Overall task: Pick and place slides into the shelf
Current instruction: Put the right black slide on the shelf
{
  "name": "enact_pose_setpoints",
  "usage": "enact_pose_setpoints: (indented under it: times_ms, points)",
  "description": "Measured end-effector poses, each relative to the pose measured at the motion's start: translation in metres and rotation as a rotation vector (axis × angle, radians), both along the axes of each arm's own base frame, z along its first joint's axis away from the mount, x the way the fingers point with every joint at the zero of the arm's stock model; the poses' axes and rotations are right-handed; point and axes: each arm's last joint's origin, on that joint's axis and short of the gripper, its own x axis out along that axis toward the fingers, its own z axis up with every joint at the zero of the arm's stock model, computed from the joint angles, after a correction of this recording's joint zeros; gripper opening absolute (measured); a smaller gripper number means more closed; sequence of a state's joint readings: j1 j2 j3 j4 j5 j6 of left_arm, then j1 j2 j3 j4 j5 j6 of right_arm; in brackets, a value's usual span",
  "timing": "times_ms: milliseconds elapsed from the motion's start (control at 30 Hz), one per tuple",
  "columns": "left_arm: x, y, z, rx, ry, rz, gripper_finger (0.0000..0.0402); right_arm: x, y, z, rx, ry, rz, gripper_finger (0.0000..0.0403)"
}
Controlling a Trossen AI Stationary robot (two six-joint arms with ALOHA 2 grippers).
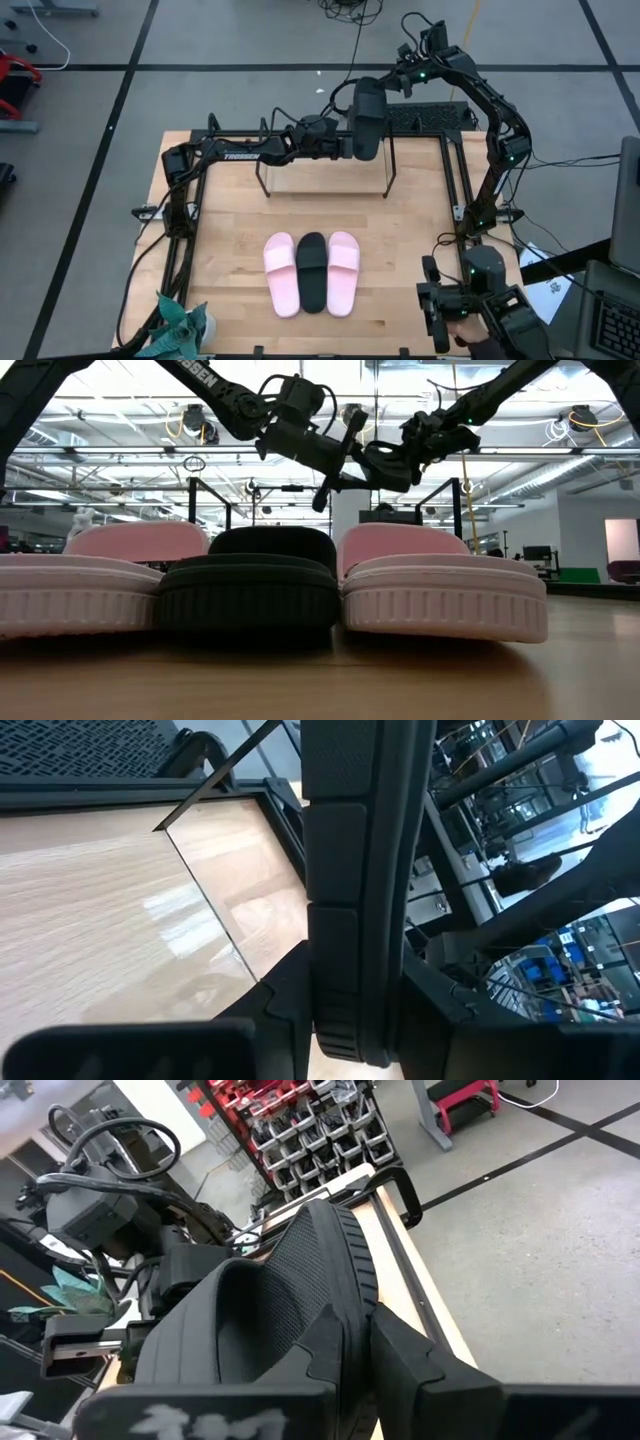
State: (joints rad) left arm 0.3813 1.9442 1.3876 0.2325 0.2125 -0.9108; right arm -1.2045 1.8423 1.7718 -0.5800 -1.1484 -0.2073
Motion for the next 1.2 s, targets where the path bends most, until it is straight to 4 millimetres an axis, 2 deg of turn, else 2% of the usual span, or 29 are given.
enact_pose_setpoints:
  times_ms: [133,433,600,733,833,1000,1200]
  points:
    - [0.0,0.0,0.001,-0.02,-0.017,-0.014,0.0102,-0.002,-0.001,0.0,0.0,0.0,-0.005,0.0019]
    - [0.004,-0.002,0.017,-0.059,-0.195,-0.103,0.0102,-0.009,-0.004,0.001,-0.011,0.005,-0.031,0.0019]
    - [0.004,-0.002,0.018,-0.107,-0.207,-0.123,0.0107,-0.009,-0.004,0.001,-0.01,0.003,-0.03,0.0019]
    - [0.004,-0.003,0.018,-0.135,-0.207,-0.144,0.0139,-0.01,-0.005,0.001,-0.023,0.009,-0.041,0.0019]
    - [0.005,-0.009,0.016,-0.164,-0.197,-0.2,0.0176,-0.013,-0.009,0.003,-0.066,0.02,-0.075,0.0018]
    - [0.005,-0.01,0.016,-0.151,-0.194,-0.224,0.0234,-0.013,-0.011,0.004,-0.039,0.001,-0.077,0.0016]
    - [0.006,-0.013,0.015,-0.186,-0.183,-0.268,0.0261,-0.014,-0.01,0.004,-0.022,-0.01,-0.063,0.0016]
